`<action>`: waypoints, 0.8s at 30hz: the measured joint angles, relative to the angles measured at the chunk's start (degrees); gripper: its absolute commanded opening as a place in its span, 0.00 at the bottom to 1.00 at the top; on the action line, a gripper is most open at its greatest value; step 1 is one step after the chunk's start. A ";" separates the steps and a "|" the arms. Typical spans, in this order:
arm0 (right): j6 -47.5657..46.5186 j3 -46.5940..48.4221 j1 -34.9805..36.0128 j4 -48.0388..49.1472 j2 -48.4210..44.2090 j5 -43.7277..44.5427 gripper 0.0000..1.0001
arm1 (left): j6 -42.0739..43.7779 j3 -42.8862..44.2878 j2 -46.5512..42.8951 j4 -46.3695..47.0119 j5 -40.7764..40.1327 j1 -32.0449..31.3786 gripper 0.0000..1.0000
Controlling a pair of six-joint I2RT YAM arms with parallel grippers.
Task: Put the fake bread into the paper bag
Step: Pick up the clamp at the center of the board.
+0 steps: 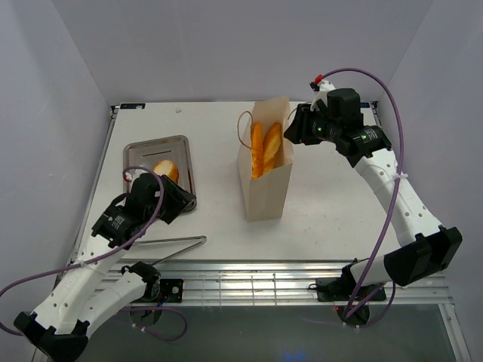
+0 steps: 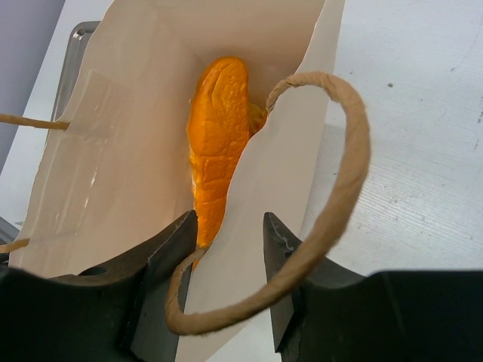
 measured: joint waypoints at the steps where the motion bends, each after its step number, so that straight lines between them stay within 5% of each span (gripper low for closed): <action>1: 0.00 -0.09 0.00 -0.07 -0.11 0.00 0.47 | -2.45 -1.49 -0.81 -1.84 -0.09 0.00 0.62; 10: 0.04 -1.60 0.00 0.31 -1.99 -0.79 0.47 | -22.86 -7.80 -0.46 -14.43 0.96 0.00 0.70; 18: 0.20 -1.75 0.00 0.35 -2.51 -1.33 0.47 | -25.18 -0.42 20.87 -19.61 5.31 0.00 0.70; 24: 0.22 -2.08 0.00 0.46 -3.23 -1.75 0.47 | -26.93 -2.54 19.93 -19.17 6.14 0.00 0.70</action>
